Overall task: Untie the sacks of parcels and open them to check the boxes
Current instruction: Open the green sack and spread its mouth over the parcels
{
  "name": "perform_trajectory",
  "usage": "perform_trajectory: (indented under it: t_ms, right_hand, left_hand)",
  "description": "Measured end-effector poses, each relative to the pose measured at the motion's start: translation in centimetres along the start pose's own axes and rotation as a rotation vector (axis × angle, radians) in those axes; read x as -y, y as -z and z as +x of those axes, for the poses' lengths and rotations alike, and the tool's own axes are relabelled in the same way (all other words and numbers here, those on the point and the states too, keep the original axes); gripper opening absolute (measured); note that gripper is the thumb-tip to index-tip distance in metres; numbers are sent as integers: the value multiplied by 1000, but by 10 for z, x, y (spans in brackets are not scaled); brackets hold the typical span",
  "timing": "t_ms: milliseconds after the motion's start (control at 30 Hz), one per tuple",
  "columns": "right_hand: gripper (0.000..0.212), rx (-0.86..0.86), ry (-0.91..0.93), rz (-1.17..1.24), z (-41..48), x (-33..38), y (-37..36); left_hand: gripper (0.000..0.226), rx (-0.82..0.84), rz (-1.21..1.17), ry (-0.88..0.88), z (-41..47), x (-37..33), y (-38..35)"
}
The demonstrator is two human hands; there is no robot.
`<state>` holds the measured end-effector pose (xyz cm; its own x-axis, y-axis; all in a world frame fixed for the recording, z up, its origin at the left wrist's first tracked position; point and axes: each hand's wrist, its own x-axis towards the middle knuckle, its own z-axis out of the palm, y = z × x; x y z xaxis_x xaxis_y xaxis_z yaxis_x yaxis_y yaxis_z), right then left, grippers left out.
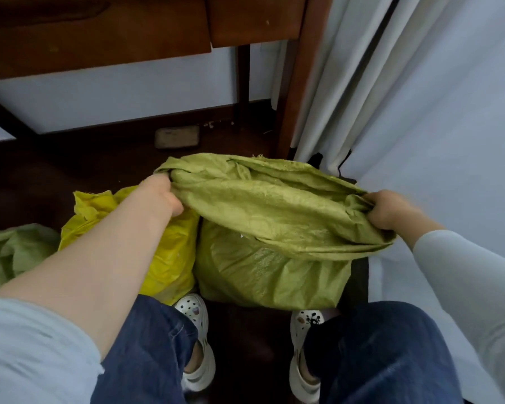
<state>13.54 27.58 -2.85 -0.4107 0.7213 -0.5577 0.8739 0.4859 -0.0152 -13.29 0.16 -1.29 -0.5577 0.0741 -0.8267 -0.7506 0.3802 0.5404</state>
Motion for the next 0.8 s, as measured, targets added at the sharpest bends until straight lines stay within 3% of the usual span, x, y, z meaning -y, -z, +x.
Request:
perform_trajectory:
  t_ms: [67, 167, 200, 267, 333, 433, 500, 633, 733, 800]
  right_hand:
    - [46, -137, 21, 110, -12, 25, 10]
    - [36, -549, 335, 283, -31, 74, 19]
    - [41, -552, 458, 318, -37, 92, 20]
    - [76, -347, 562, 291, -41, 123, 17]
    - [103, -169, 533, 158, -34, 143, 8]
    - [112, -109, 478, -27, -18, 155, -6]
    - [105, -109, 473, -92, -13, 159, -16]
    - [68, -169, 519, -110, -2, 161, -16]
    - [26, 27, 543, 155, -2, 145, 14]
    - [12, 174, 487, 344, -4, 128, 37]
  left_hand:
    - [46, 56, -268, 37, 63, 4, 3]
    - [53, 120, -252, -25, 56, 5, -6]
    - [46, 148, -264, -45, 23, 3, -13]
    - [34, 151, -261, -75, -1, 2, -23]
    - [33, 177, -242, -71, -7, 3, -28]
    - [31, 204, -185, -34, -16, 4, -28]
    - [32, 234, -139, -21, -19, 5, -24]
    - [33, 242, -80, -13, -19, 6, -14]
    - [30, 211, -117, -21, -10, 4, 1]
    - [25, 182, -145, -9, -2, 1, 8]
